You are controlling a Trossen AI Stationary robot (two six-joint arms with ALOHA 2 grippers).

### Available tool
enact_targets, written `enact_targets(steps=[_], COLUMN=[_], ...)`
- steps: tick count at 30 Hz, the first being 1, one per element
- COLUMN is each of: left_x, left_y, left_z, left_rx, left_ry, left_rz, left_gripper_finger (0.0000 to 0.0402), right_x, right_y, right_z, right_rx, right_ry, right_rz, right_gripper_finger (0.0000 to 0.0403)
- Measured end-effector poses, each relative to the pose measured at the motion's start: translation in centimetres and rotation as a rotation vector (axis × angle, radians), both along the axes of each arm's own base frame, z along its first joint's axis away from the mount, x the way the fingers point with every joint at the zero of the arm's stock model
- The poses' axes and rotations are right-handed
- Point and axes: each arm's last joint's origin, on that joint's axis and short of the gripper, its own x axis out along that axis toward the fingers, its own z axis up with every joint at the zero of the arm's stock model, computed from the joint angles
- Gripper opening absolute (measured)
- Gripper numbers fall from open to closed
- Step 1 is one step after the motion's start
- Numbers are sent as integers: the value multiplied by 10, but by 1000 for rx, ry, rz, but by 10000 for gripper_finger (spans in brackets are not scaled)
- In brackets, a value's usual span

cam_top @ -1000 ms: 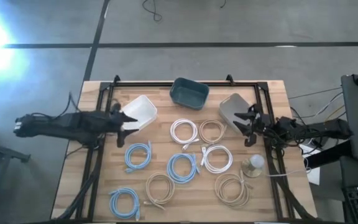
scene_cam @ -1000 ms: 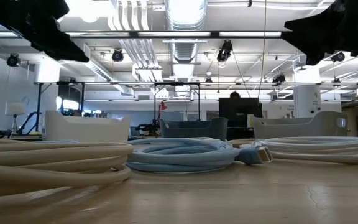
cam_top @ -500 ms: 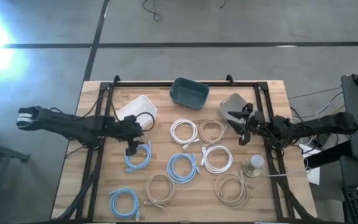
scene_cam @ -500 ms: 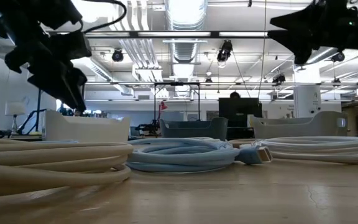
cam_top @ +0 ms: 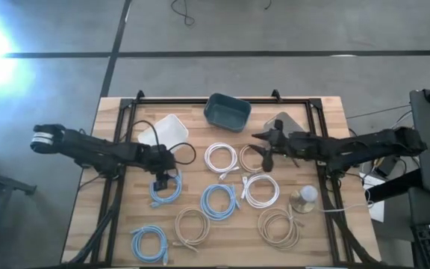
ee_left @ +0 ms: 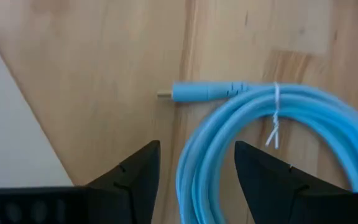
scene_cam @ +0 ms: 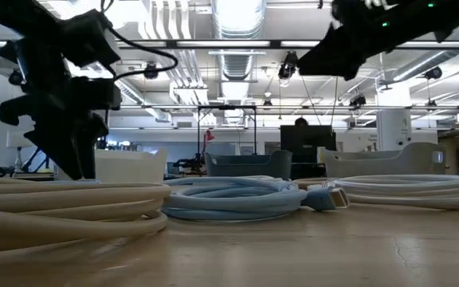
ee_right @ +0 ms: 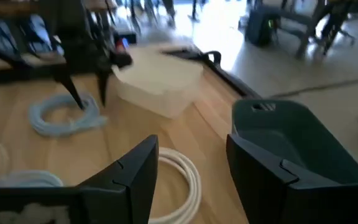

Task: Pick & Place USB Port
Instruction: Put the top left blue usb cable into the white bin

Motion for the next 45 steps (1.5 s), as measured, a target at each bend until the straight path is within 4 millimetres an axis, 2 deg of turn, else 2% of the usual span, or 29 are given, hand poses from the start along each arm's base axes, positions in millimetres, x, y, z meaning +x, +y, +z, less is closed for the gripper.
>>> enact_targets(steps=[7,12,15,21,23,28,31,34,38,45], left_x=[5,8,8,11,13,22,29,33,30,25], left_y=[0,-1,-1,-2,-3,-6,-6,-4,3,20], left_z=[-14,-21,-22,-13,-6,17,38,59,86,121], left_rx=[1,2,-8,-40,-48,4,67,187,426,709], left_ry=[71,105,114,69,39,-50,-115,-124,-43,77], left_rz=[-2,-19,-15,-11,-24,-51,-73,-75,-61,36], left_gripper_finger=[199,185,149,46,28,29,39,44,39,42], right_x=[34,61,76,103,110,126,135,141,146,148], right_y=[-18,-31,-34,-37,-38,-40,-41,-42,-42,-43], right_z=[-15,-17,-18,-19,-23,-30,-34,-36,-36,-31], right_rx=[103,92,72,81,96,114,119,116,107,103], right_ry=[271,347,388,480,535,667,724,748,758,748], right_rz=[-49,-56,-43,-33,-23,-21,-21,-16,-8,-5], right_gripper_finger=[187,187,187,187,187,187,187,187,187,187])
